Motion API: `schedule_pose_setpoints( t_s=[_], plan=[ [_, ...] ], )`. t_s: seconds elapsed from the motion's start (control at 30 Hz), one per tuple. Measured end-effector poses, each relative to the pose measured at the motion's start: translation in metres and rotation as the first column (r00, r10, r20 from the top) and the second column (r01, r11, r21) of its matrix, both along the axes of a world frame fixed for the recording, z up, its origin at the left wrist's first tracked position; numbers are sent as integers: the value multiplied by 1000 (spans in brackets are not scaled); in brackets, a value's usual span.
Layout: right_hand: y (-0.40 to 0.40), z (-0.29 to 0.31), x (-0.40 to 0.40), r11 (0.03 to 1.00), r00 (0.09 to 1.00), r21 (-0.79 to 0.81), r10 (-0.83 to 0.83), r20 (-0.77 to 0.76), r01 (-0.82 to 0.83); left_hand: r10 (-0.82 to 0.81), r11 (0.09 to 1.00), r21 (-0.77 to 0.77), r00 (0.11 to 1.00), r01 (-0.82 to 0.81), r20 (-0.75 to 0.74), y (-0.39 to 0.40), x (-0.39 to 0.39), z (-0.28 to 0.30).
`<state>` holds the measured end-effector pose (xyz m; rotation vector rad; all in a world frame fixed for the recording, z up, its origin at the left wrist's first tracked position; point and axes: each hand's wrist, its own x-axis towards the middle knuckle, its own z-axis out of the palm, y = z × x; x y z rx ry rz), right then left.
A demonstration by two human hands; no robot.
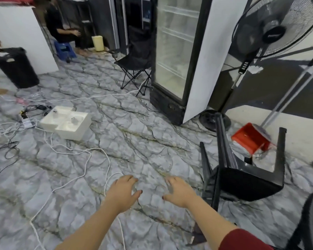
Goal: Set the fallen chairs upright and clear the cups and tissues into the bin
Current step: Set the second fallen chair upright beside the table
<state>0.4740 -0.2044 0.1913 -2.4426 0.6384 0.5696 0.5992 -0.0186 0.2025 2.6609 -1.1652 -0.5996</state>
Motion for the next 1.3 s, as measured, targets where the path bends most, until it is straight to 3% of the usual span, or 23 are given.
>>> schedule_pose_setpoints(
  t_s=[0.3, 0.5, 0.8, 1.13, 1.3],
  plan=[
    [-92, -2, 70, 964, 964, -16, -265, 2, 265, -246, 969, -3, 969, 246, -11, -127, 114, -2],
    [-140, -1, 119, 847, 847, 29, -531, 15, 530, -475, 879, 41, 879, 476, -30, -216, 200, -5],
    [-178, -8, 119, 587, 583, 91, -810, 65, 805, -774, 626, 88, 631, 775, -51, -333, 228, -13],
    [-219, -31, 45, 269, 276, 91, -958, -74, 959, -944, 291, 104, 303, 951, -132, -471, 144, -38],
    [-224, -27, 13, 115, 119, 75, -991, -54, 991, -986, 112, 137, 127, 984, -107, -512, 98, -42]
  ],
)
